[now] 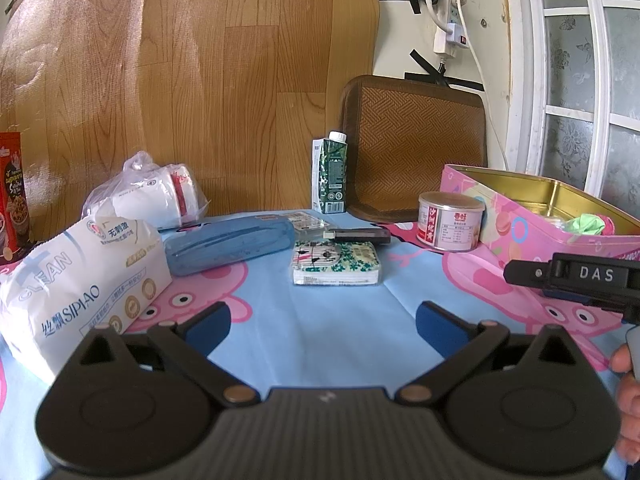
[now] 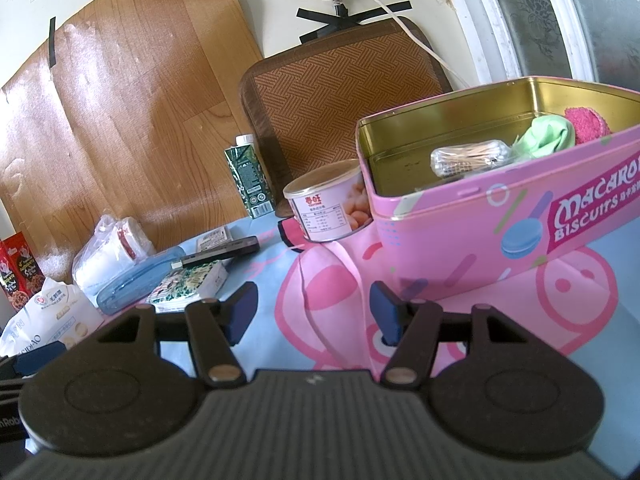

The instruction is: Organize soft objects

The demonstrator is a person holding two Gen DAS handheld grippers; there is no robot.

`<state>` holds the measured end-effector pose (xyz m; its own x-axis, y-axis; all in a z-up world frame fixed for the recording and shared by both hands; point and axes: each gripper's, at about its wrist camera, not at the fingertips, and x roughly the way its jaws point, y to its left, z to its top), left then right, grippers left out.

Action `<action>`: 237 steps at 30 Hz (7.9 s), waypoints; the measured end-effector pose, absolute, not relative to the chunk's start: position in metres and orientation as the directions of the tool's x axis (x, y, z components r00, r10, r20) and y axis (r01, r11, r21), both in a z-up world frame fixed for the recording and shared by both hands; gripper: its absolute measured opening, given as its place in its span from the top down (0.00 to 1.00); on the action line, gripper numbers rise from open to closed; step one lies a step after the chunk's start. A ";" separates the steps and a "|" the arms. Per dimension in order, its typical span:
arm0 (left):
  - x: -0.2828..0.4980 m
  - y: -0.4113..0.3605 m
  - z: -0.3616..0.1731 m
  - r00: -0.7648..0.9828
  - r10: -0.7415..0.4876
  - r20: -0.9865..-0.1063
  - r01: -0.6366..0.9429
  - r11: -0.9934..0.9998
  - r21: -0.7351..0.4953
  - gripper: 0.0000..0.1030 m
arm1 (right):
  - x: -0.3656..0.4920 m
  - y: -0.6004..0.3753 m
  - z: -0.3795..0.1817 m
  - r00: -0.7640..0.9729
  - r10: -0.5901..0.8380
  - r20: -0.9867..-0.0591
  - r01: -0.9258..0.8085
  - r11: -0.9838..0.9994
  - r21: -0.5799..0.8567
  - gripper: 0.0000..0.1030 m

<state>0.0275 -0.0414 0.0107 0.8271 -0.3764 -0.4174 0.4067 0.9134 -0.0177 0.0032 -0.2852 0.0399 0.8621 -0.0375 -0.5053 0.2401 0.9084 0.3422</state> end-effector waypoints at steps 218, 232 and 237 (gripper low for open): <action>0.051 0.032 0.011 0.711 -0.554 -0.433 0.394 0.824 -0.407 0.06 | 0.006 -0.197 0.038 0.747 0.293 -0.596 -0.196 0.955 0.223 0.19; 0.053 -0.003 0.007 0.640 -0.596 -0.484 0.418 0.799 -0.431 0.08 | 0.005 -0.195 0.038 0.743 0.308 -0.595 -0.218 0.951 0.219 0.17; 0.051 -0.020 -0.001 0.640 -0.566 -0.520 0.441 0.824 -0.355 0.26 | 0.006 -0.190 0.037 0.738 0.315 -0.597 -0.242 0.949 0.201 0.26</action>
